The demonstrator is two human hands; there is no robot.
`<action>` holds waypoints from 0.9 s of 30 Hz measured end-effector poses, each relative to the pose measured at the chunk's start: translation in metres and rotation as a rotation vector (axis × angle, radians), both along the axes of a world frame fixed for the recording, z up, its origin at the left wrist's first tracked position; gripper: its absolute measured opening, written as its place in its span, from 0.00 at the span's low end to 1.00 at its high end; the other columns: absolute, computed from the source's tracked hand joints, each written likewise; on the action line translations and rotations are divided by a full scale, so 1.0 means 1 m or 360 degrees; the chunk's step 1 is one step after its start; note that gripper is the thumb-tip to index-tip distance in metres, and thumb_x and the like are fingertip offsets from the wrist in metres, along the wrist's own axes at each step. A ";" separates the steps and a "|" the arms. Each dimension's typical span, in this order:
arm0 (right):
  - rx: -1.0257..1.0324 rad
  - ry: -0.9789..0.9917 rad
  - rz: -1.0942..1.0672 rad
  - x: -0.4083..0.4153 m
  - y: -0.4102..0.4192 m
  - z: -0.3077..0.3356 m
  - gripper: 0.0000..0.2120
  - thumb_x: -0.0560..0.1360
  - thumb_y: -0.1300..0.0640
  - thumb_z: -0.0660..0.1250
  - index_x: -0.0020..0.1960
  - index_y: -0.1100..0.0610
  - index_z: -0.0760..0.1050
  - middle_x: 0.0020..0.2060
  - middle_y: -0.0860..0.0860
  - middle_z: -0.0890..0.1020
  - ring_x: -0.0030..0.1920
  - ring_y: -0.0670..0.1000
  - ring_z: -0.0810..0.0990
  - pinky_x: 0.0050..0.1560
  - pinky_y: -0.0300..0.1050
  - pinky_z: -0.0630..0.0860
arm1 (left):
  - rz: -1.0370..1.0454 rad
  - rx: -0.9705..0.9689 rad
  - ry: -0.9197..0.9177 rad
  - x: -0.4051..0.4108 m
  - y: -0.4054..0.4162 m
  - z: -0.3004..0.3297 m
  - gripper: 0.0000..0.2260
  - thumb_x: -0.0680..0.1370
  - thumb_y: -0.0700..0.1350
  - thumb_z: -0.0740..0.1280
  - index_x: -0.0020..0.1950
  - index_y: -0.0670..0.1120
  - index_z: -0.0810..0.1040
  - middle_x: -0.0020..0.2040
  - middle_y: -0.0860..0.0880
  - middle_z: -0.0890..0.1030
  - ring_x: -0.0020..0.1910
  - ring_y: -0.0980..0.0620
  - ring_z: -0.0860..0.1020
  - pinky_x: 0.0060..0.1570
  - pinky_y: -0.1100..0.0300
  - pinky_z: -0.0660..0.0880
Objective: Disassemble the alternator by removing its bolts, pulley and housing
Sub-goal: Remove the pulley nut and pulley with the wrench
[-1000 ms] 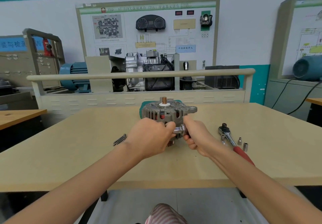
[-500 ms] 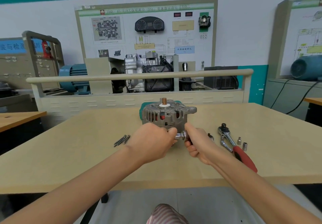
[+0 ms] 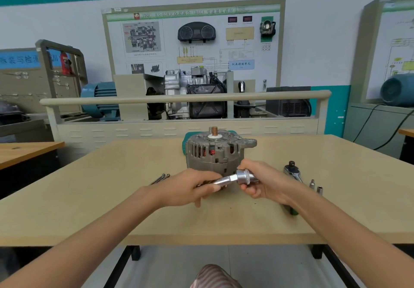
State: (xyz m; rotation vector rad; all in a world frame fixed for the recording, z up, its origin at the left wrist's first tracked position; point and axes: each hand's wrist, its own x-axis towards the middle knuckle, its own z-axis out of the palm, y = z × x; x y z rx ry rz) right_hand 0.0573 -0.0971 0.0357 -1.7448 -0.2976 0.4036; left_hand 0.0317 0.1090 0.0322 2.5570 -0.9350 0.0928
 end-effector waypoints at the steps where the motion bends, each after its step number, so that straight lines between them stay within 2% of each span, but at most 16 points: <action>1: -0.0036 -0.0054 -0.0007 -0.001 0.001 0.000 0.12 0.76 0.57 0.54 0.37 0.58 0.69 0.24 0.51 0.73 0.21 0.46 0.65 0.20 0.36 0.60 | 0.0013 0.0063 -0.0099 -0.001 0.001 -0.003 0.10 0.82 0.50 0.57 0.58 0.48 0.73 0.34 0.57 0.73 0.31 0.62 0.77 0.36 0.64 0.73; 3: -0.0035 -0.0113 -0.0034 -0.002 0.003 0.000 0.12 0.75 0.58 0.53 0.35 0.59 0.68 0.23 0.51 0.71 0.20 0.46 0.62 0.21 0.36 0.56 | 0.0046 0.0172 -0.0409 -0.002 0.004 -0.009 0.13 0.82 0.53 0.55 0.62 0.51 0.72 0.32 0.60 0.71 0.31 0.66 0.74 0.32 0.65 0.69; 6: -0.0012 -0.0155 -0.0090 -0.005 0.009 -0.005 0.14 0.77 0.56 0.53 0.34 0.58 0.66 0.22 0.51 0.70 0.18 0.46 0.58 0.21 0.35 0.54 | 0.0161 0.0275 -0.0781 -0.005 0.008 -0.008 0.17 0.80 0.58 0.52 0.61 0.55 0.74 0.33 0.60 0.71 0.31 0.61 0.70 0.32 0.60 0.68; 8: -0.0013 -0.0214 -0.0200 -0.008 0.014 -0.011 0.14 0.79 0.55 0.55 0.36 0.57 0.66 0.21 0.51 0.69 0.18 0.46 0.58 0.20 0.34 0.53 | 0.0177 0.0340 -0.0887 -0.007 0.008 -0.006 0.18 0.79 0.58 0.52 0.58 0.53 0.77 0.36 0.56 0.77 0.32 0.56 0.74 0.31 0.57 0.68; 10: 0.0036 -0.0224 -0.0312 -0.013 0.020 -0.017 0.12 0.78 0.59 0.55 0.35 0.57 0.66 0.21 0.52 0.68 0.17 0.45 0.58 0.20 0.34 0.53 | 0.0129 0.0438 -0.1013 -0.011 0.006 -0.005 0.18 0.79 0.57 0.54 0.53 0.49 0.79 0.35 0.52 0.80 0.31 0.50 0.77 0.29 0.58 0.66; 13: 0.0166 -0.0161 -0.0409 -0.022 0.021 -0.023 0.12 0.77 0.62 0.54 0.34 0.58 0.65 0.21 0.52 0.68 0.15 0.45 0.59 0.18 0.33 0.54 | 0.0075 0.0501 -0.1240 -0.021 0.002 -0.003 0.16 0.78 0.54 0.57 0.43 0.46 0.80 0.29 0.53 0.78 0.22 0.51 0.73 0.21 0.63 0.63; 15: 0.0168 -0.0184 -0.0417 -0.027 0.021 -0.024 0.12 0.77 0.63 0.54 0.35 0.58 0.65 0.23 0.53 0.67 0.15 0.44 0.60 0.18 0.33 0.54 | 0.0049 0.0501 -0.1285 -0.026 0.002 -0.001 0.17 0.78 0.54 0.56 0.41 0.47 0.80 0.27 0.53 0.77 0.20 0.51 0.71 0.18 0.64 0.63; 21: 0.0199 -0.0282 -0.0451 -0.033 0.025 -0.018 0.14 0.77 0.63 0.56 0.32 0.56 0.64 0.21 0.48 0.67 0.16 0.43 0.62 0.18 0.34 0.56 | 0.0043 0.0321 -0.1295 -0.033 -0.005 -0.007 0.17 0.78 0.53 0.56 0.45 0.46 0.81 0.27 0.53 0.77 0.20 0.51 0.72 0.18 0.64 0.64; 23: 0.0207 -0.0243 -0.0443 -0.032 0.026 -0.015 0.13 0.77 0.63 0.56 0.33 0.57 0.63 0.22 0.50 0.67 0.16 0.44 0.61 0.18 0.34 0.55 | 0.0066 0.0325 -0.1311 -0.030 -0.005 -0.009 0.17 0.78 0.53 0.56 0.45 0.46 0.81 0.27 0.53 0.77 0.20 0.52 0.71 0.17 0.64 0.64; 25: 0.0182 -0.0212 -0.0384 -0.029 0.024 -0.014 0.11 0.77 0.61 0.57 0.36 0.57 0.65 0.20 0.51 0.68 0.16 0.45 0.61 0.18 0.34 0.55 | 0.0106 0.0332 -0.1277 -0.026 -0.005 -0.014 0.19 0.78 0.55 0.54 0.45 0.46 0.80 0.28 0.52 0.77 0.21 0.51 0.72 0.19 0.62 0.66; 27: 0.0240 -0.0141 -0.0330 -0.025 0.023 -0.015 0.11 0.78 0.54 0.60 0.39 0.58 0.67 0.20 0.51 0.70 0.17 0.46 0.62 0.19 0.35 0.57 | 0.0263 0.0270 -0.1185 -0.022 -0.006 -0.019 0.22 0.78 0.59 0.51 0.50 0.48 0.79 0.31 0.53 0.78 0.26 0.50 0.75 0.24 0.60 0.67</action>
